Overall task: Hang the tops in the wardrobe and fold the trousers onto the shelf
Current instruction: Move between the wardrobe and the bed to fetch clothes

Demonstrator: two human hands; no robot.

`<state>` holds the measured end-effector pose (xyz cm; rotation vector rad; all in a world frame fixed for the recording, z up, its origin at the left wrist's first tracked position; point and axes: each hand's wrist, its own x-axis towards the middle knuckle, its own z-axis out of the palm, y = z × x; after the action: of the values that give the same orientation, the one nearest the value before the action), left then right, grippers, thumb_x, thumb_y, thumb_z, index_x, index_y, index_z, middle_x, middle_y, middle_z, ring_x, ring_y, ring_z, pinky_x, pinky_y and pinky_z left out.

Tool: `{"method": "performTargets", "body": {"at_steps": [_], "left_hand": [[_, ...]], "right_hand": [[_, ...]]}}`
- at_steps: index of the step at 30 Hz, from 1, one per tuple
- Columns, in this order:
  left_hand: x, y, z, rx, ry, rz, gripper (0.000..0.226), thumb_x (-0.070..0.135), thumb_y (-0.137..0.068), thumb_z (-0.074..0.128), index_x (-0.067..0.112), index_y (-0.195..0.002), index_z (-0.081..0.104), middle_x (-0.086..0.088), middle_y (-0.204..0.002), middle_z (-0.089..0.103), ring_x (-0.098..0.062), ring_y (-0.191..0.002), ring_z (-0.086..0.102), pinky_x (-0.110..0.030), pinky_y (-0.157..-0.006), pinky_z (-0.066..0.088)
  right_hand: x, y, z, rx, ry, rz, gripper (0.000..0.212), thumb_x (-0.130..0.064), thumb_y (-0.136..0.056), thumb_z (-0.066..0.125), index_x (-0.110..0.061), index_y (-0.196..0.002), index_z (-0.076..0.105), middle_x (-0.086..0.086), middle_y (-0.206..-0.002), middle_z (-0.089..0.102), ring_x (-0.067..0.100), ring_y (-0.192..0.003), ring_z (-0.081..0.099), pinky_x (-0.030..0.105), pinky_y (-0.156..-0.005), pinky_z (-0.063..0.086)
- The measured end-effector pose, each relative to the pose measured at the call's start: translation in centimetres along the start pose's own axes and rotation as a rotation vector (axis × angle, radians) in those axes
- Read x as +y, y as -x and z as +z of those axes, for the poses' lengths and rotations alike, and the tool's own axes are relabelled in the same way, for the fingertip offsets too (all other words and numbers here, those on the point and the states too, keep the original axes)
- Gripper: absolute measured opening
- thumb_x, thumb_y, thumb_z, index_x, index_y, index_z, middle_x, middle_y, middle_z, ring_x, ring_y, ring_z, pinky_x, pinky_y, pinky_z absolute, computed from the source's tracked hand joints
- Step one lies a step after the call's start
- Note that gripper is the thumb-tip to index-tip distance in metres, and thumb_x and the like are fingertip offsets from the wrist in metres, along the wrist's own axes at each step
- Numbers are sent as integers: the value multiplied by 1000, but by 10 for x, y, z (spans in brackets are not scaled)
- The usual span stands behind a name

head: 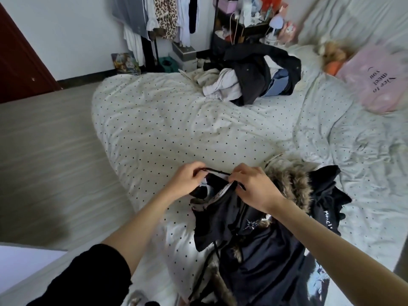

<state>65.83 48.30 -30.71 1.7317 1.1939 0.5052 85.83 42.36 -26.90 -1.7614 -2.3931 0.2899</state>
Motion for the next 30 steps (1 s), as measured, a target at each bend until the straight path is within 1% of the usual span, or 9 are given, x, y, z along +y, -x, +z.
{"method": "performTargets", "body": {"at_steps": [2,4,8,12,16,21,25,27,30], "left_hand": [[8,-1,-36,23,-76,40,14,16,-97,47,15,-95,61,-4,-81,60,-14,-72,51,-18,-62,37],[19,4,-76,63,-109,55,17,19,-98,45,15,-89,59,-5,-78,56,-13,-70,46,-23,-63,35],[36,33,-157,213,-110,83,24,21,-99,45,23,-76,55,14,-66,48,1,-60,43,-21,-62,35],[43,85,-225,394,-235,51,25,31,-93,55,13,-77,51,3,-67,47,-11,-66,43,-32,-64,33],[39,146,-282,630,-373,-5,21,16,-87,60,31,-75,51,11,-66,52,-9,-66,47,-25,-69,36],[24,221,-332,735,-492,-142,19,9,-83,57,27,-80,59,5,-67,59,-16,-71,55,-42,-99,36],[2,277,-359,801,-483,-158,13,12,-88,58,24,-88,63,4,-76,69,3,-59,50,-36,-90,37],[-8,299,-369,841,-487,-189,14,14,-88,59,27,-84,62,4,-75,69,-1,-63,53,-31,-86,38],[-23,336,-385,939,-568,-300,12,17,-87,57,24,-79,61,2,-77,68,-16,-74,57,-38,-97,39]], "right_hand": [[-10,-22,-11,-56,146,-21,35,-12,-82,48,-18,-114,60,2,-105,58,25,-100,55,32,-91,32],[-33,-51,-25,-11,203,-71,30,-26,-81,44,-14,-102,60,3,-95,60,26,-94,56,33,-88,30],[-88,-111,-50,183,146,-182,35,-43,-90,51,-9,-84,61,6,-89,62,27,-87,58,34,-90,29],[-169,-159,-67,349,116,-279,19,-25,-89,58,-7,-96,57,9,-98,58,29,-92,55,33,-90,24],[-241,-179,-72,415,145,-384,22,1,-78,47,-5,-98,52,9,-93,56,30,-84,53,35,-87,23],[-317,-197,-71,452,74,-489,21,1,-75,48,-5,-95,50,1,-73,47,30,-68,51,36,-83,23],[-376,-210,-56,383,-202,-515,19,-4,-84,49,-5,-100,60,8,-76,64,33,-74,60,37,-86,34],[-404,-214,-51,342,-365,-488,19,-7,-86,49,-7,-100,63,13,-81,68,35,-79,62,38,-84,43],[-456,-215,-41,235,-511,-491,21,-10,-89,47,-8,-98,66,14,-83,68,32,-83,61,36,-80,44]]}}
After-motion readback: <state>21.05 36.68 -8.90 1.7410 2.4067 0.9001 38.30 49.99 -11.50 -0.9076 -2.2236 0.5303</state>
